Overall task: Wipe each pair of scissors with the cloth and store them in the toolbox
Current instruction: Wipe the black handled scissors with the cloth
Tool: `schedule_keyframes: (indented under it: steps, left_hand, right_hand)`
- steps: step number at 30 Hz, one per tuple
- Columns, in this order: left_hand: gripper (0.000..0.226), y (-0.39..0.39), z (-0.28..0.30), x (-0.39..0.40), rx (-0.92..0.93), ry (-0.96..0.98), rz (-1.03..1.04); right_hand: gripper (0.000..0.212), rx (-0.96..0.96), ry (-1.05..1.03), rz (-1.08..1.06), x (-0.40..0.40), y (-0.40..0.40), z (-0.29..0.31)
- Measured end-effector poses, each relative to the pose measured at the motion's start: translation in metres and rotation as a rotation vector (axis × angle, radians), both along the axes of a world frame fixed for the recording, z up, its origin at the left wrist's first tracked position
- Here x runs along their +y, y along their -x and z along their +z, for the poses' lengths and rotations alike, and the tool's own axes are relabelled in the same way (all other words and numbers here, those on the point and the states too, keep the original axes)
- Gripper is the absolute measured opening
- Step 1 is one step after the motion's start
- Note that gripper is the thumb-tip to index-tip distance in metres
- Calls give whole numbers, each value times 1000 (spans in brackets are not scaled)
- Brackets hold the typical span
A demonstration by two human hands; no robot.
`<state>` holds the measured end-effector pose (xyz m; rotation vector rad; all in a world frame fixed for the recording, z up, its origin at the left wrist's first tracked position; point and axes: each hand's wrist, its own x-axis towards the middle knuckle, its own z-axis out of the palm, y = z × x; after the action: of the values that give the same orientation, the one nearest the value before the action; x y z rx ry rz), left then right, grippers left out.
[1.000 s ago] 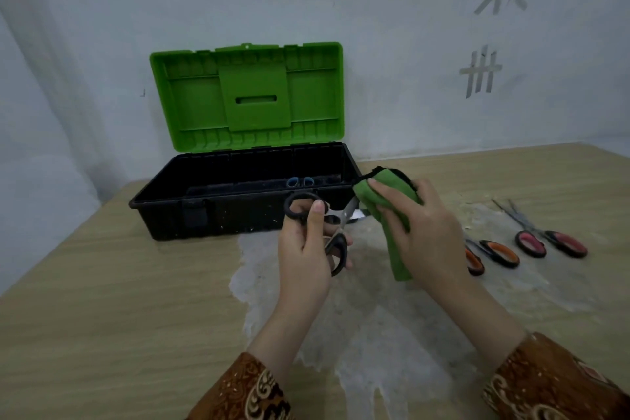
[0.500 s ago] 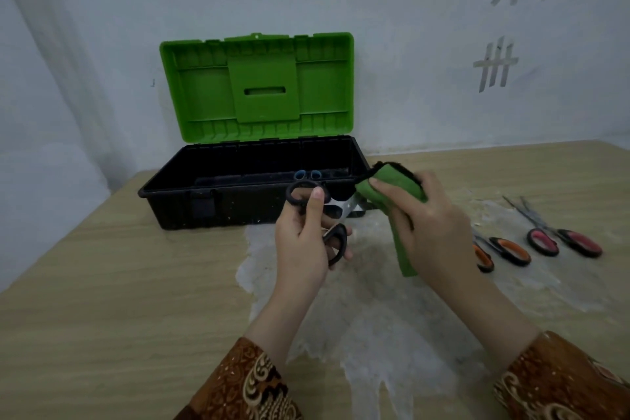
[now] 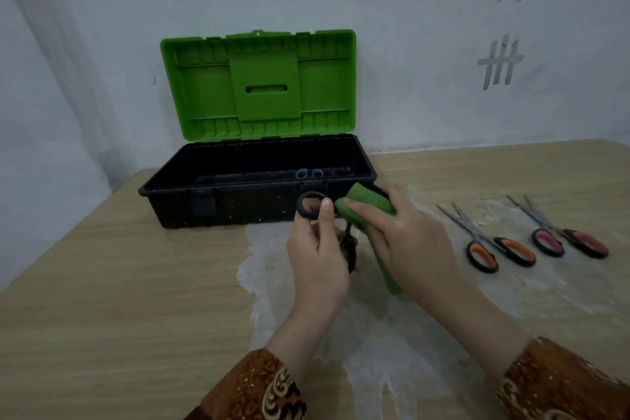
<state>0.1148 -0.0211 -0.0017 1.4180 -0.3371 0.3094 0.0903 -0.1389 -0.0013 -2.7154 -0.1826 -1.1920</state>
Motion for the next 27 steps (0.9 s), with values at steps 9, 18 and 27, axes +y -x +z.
schedule_keyframes:
  steps: [9,18,27]
  left_hand:
    - [26,-8,3,5,62,25,42]
    - [23,-3,5,0,86,40,28]
    - [23,-11,10,8,121,141,-188]
  right_hand:
    - [30,-13,50,28,13,-1,-1]
    - [36,-36,-4,63,10,3,1]
    - [36,-81,21,-22,-5,1,3]
